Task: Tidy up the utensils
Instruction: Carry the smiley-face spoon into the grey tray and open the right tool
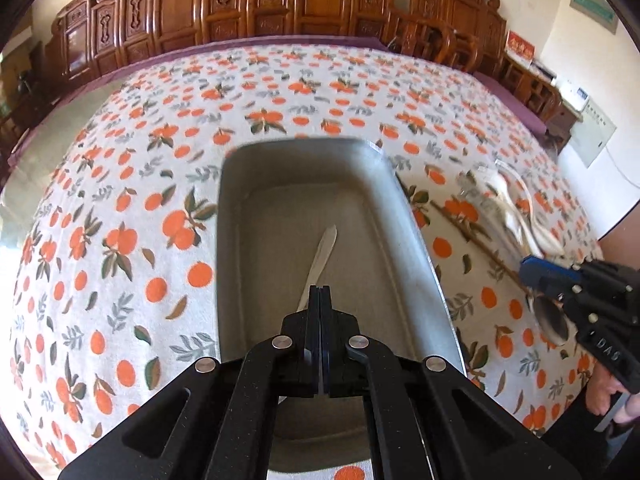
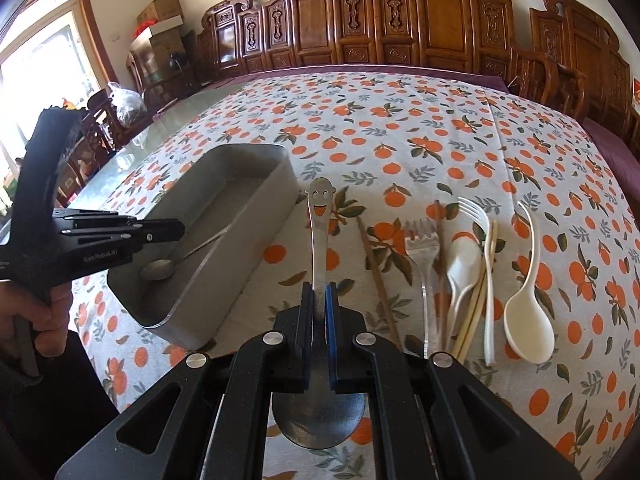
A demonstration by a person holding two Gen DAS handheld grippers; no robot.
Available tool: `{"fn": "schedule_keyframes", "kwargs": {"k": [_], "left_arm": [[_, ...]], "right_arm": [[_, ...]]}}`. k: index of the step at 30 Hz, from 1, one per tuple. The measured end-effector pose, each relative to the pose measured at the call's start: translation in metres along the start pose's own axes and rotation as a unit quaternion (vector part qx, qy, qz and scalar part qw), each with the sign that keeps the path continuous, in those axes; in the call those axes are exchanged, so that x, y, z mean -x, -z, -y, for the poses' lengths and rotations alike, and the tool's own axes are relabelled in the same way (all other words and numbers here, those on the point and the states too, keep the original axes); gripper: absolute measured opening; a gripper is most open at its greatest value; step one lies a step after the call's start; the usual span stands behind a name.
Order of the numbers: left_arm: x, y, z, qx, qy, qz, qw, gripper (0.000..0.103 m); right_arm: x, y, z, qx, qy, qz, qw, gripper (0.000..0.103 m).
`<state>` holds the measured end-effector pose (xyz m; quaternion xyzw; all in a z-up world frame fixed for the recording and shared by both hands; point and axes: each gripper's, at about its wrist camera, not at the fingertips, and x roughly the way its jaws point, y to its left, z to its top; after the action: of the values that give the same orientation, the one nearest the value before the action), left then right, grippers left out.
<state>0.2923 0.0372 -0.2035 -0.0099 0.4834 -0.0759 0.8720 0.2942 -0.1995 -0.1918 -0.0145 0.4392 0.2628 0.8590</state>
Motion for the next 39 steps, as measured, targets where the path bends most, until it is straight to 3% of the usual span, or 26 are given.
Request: {"fn": "schedule_keyframes", "kwargs": {"k": [11, 18, 24, 31, 39], "left_arm": [[0.030, -0.001, -0.026, 0.003, 0.003, 0.041, 0.9992, 0.000], [0.045, -0.003, -0.053, 0.024, -0.007, 0.060, 0.9979, 0.000], [0.048, -0.003, -0.068, 0.038, -0.013, 0.064, 0.9972, 0.000], [0.049, -0.003, -0.071, 0.042, -0.010, 0.065, 0.9970, 0.000], [0.049, -0.004, -0.062, 0.035, -0.005, 0.066, 0.9972, 0.000]], "right_arm": [[0.000, -0.034, -0.045, -0.002, -0.020, 0.013, 1.000, 0.007], [-0.029, -0.055, -0.084, -0.007, -0.033, 0.006, 0.999, 0.007], [-0.066, -0.057, -0.107, 0.002, -0.008, -0.024, 1.000, 0.007], [-0.076, -0.054, -0.112, 0.009, -0.004, -0.034, 0.999, 0.008], [-0.053, -0.055, -0.100, 0.017, -0.011, -0.004, 1.000, 0.008]]}}
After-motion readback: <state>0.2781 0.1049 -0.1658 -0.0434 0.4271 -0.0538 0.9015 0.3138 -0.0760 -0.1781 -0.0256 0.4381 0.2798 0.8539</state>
